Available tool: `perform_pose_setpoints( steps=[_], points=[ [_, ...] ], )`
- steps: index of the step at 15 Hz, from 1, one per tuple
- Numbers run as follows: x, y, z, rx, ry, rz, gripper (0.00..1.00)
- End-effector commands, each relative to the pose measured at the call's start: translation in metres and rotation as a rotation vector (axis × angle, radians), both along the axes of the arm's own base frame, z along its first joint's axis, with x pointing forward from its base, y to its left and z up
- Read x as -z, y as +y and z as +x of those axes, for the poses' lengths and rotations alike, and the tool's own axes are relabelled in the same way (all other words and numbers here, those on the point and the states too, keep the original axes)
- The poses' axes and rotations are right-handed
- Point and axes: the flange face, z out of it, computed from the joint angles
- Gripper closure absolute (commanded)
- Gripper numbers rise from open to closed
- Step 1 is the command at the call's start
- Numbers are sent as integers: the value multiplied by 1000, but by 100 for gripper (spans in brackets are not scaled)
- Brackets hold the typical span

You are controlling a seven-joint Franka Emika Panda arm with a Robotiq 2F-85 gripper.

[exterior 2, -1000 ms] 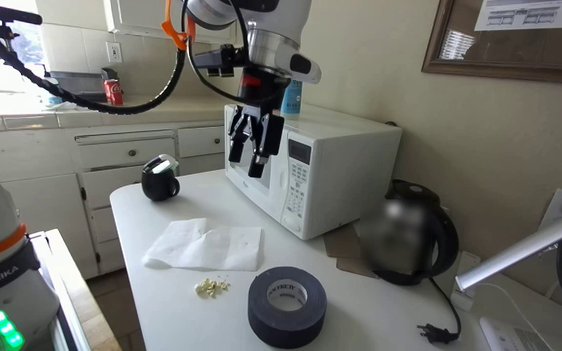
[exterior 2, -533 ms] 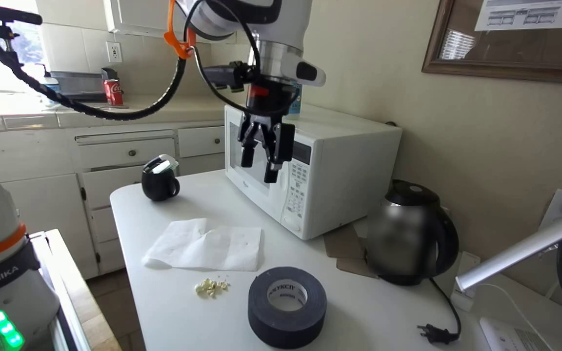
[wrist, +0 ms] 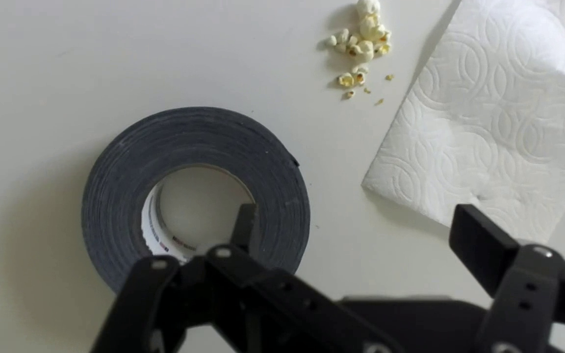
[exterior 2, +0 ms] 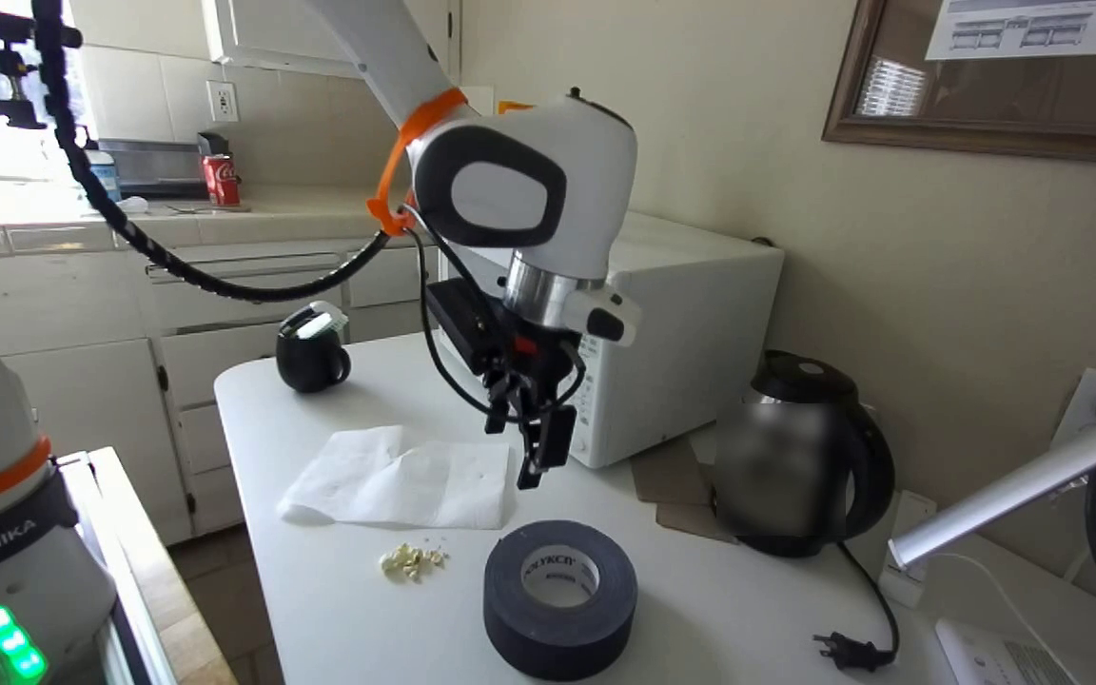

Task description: Put the masking tape on top of the microwave

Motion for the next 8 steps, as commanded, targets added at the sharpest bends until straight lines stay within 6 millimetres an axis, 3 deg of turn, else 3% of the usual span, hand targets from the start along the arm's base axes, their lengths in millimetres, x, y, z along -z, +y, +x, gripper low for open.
perform_pose_setpoints(
  steps=[1, 3, 8],
  points=[
    [14, -3, 1, 22, 18, 9, 0],
    [32, -8, 5, 41, 48, 16, 0],
    [44, -12, 12, 16, 2, -13, 0]
  ],
)
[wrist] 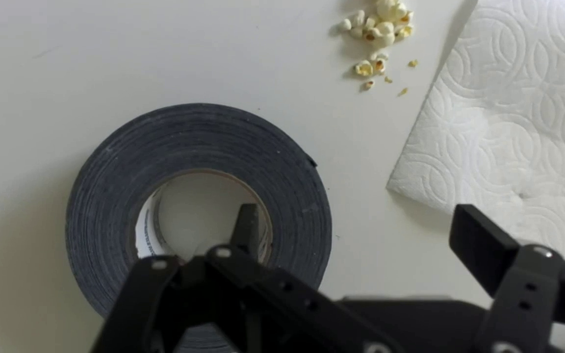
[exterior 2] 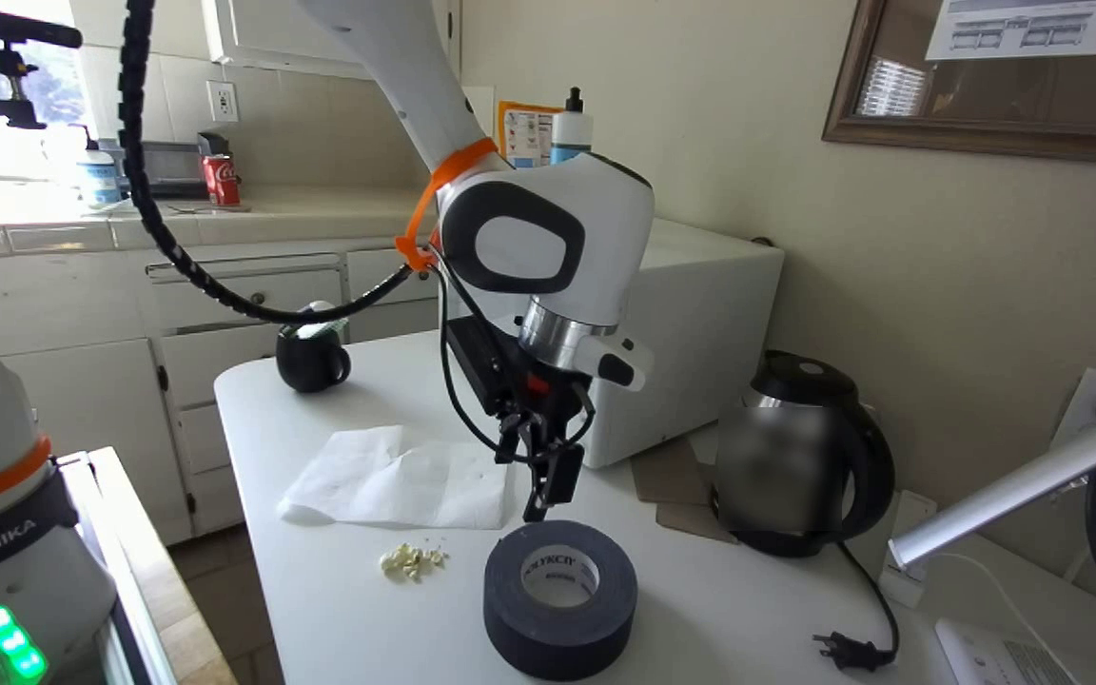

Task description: Put the masking tape on top of the microwave

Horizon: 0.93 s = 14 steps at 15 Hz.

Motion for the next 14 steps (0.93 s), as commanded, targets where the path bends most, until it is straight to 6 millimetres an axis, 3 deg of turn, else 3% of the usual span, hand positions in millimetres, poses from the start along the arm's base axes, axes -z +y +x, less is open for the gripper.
perform_pose_setpoints(
  steps=[1, 9, 14],
  points=[
    [10, -2, 0, -40, -51, -35, 0],
    [25, -18, -22, -162, -167, -8, 0],
    [46, -19, -21, -178, -173, 52, 0]
  ],
)
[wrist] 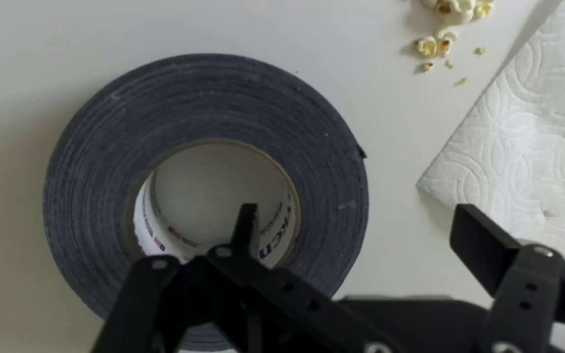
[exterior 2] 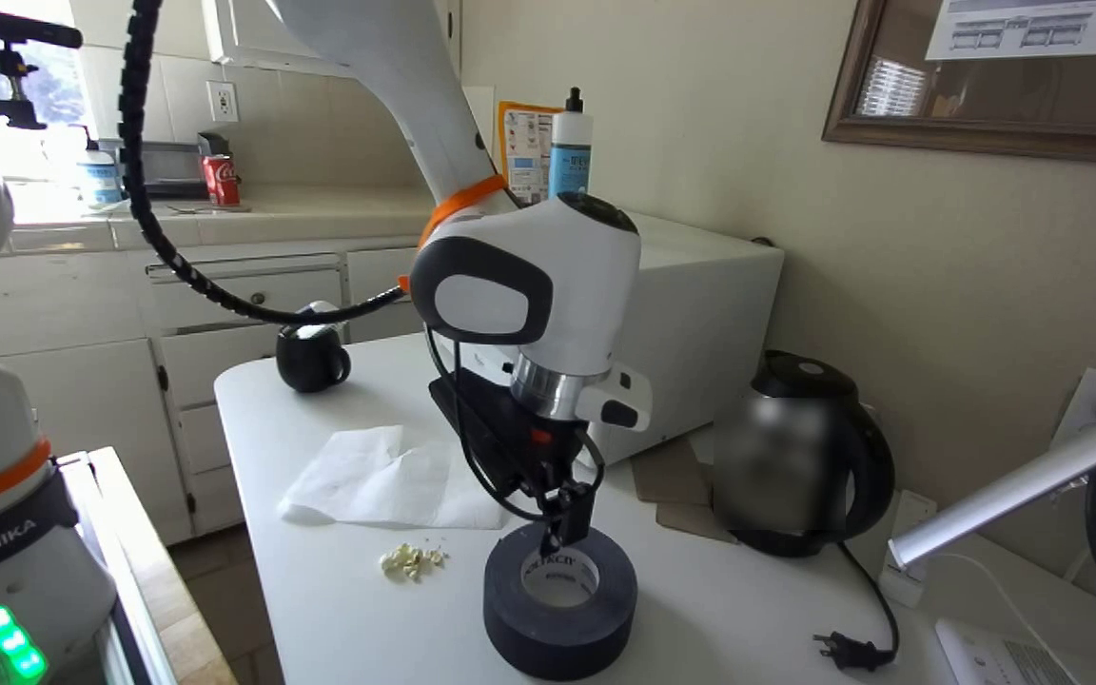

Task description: Put the masking tape on top of the microwave

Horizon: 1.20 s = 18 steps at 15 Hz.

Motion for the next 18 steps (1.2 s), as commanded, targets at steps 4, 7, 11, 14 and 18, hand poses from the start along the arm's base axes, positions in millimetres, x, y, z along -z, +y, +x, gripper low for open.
perform_pose_setpoints(
  steps=[4, 7, 11, 14, 18],
  points=[
    [30, -1, 4, 0, 6, 39, 0],
    [35, -6, 5, 5, 15, 39, 0],
    [39, -8, 10, 5, 17, 31, 44],
    [39, -8, 12, 6, 14, 18, 67],
    [24, 4, 8, -20, 65, -67, 78]
  ],
)
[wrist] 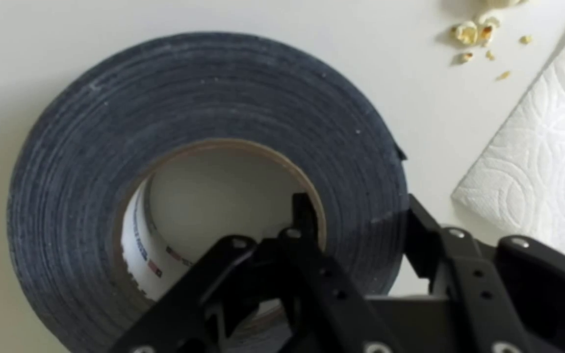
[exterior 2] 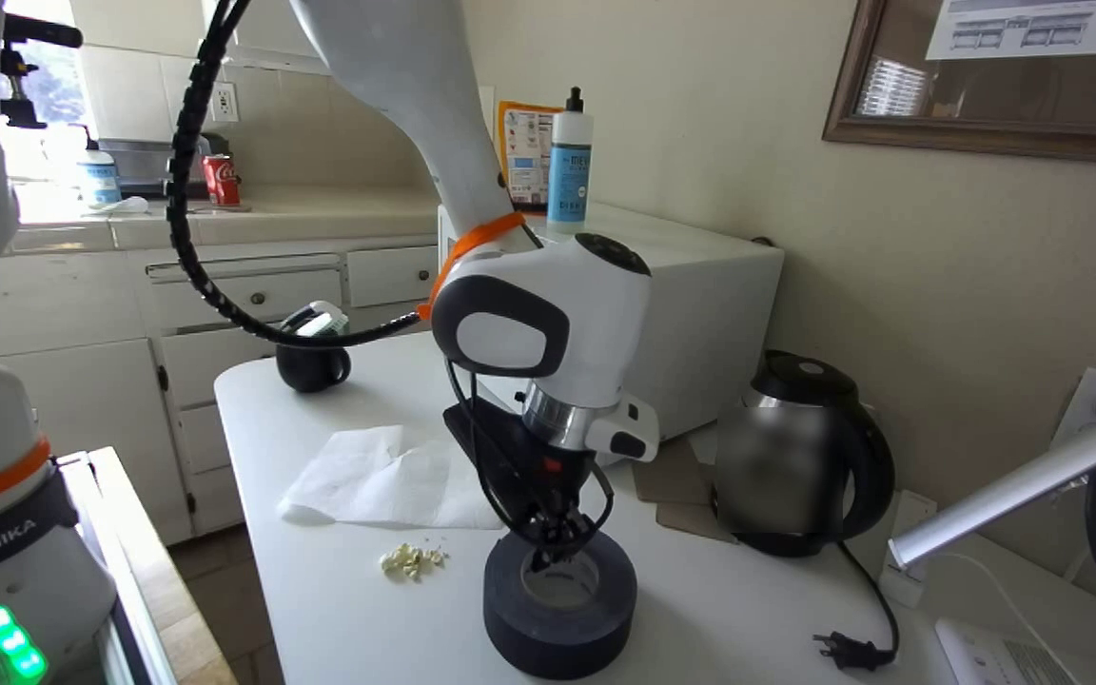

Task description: Put the masking tape on top of the microwave

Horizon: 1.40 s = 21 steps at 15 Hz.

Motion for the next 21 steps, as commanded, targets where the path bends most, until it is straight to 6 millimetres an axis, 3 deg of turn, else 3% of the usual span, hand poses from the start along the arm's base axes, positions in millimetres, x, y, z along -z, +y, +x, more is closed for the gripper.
perform_pose_setpoints(
  steps=[1, 7, 9, 10, 11, 15, 21],
  points=[
    [-15, 18, -3, -36, 44, -101, 78],
    [-79, 51, 6, -154, 76, -339, 78],
    [-91, 58, 10, -179, 122, -396, 78],
    [-91, 59, 8, -200, 144, -385, 28],
    [-91, 60, 5, -215, 157, -356, 27],
    [-76, 47, -6, -236, 133, -240, 0],
    [-40, 21, -16, -205, 90, -97, 0]
  ],
)
